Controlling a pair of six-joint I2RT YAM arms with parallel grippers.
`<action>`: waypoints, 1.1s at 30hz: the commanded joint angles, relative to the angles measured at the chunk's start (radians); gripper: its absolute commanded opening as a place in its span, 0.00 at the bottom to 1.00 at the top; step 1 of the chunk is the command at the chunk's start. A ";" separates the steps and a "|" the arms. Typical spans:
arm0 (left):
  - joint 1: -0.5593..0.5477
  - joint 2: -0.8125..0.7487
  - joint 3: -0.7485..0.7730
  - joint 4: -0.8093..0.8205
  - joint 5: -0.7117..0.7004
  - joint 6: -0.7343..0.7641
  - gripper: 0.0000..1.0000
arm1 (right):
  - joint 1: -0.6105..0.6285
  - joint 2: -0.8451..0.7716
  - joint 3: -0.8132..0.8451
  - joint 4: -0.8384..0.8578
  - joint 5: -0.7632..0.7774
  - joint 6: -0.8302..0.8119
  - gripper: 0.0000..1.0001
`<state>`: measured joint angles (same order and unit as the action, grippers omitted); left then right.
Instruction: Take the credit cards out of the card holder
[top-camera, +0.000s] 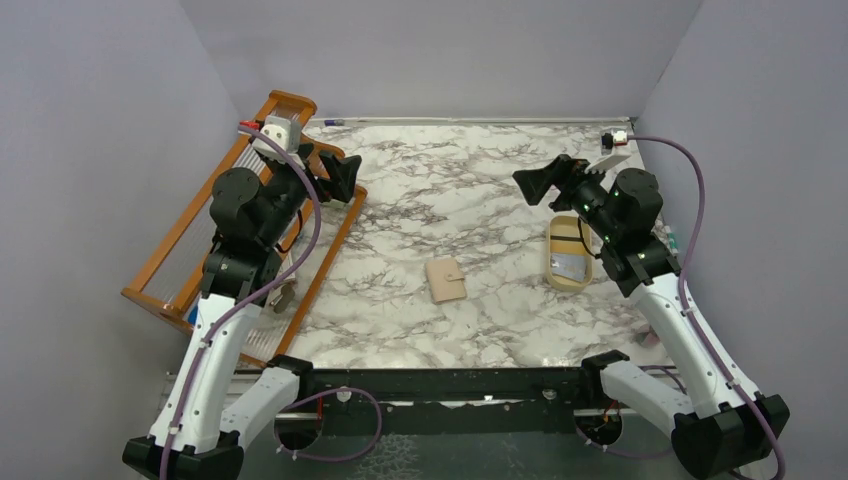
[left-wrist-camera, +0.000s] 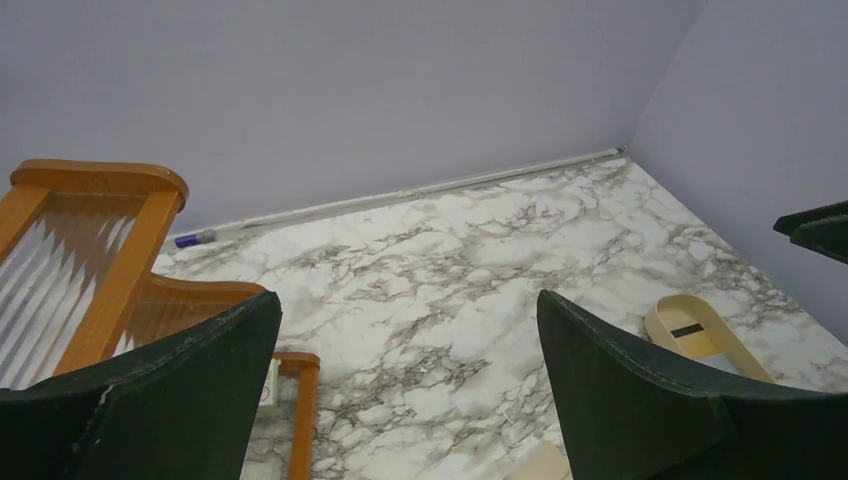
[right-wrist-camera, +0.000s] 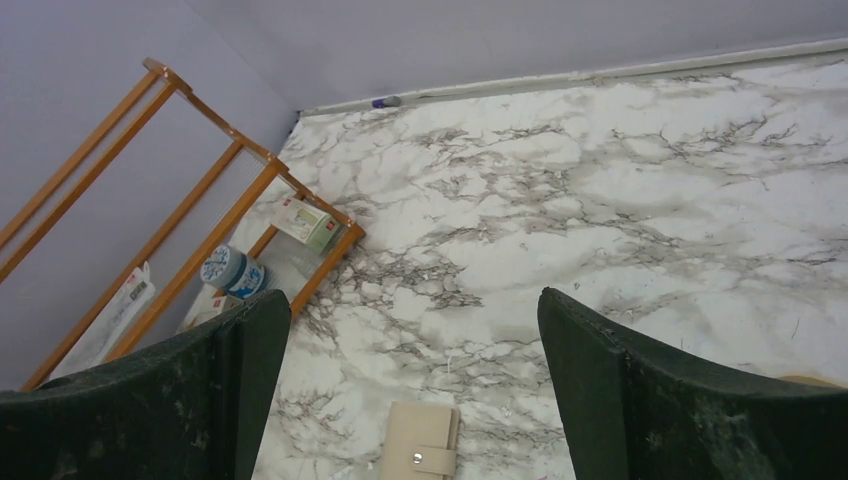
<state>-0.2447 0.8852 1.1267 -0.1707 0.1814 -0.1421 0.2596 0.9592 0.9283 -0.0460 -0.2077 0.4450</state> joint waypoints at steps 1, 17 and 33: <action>-0.005 -0.039 -0.035 0.071 0.002 -0.034 0.99 | -0.006 -0.020 -0.014 0.037 0.033 -0.008 1.00; -0.005 -0.034 0.071 -0.076 -0.312 -0.084 0.99 | 0.052 0.077 0.100 -0.106 -0.185 -0.300 1.00; -0.005 0.047 0.328 -0.713 -0.935 -0.167 0.99 | 0.346 0.495 0.261 0.142 -0.278 -0.271 1.00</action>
<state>-0.2481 0.8288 1.3819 -0.6643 -0.6182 -0.2699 0.5930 1.3529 1.1057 -0.0299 -0.3576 0.1150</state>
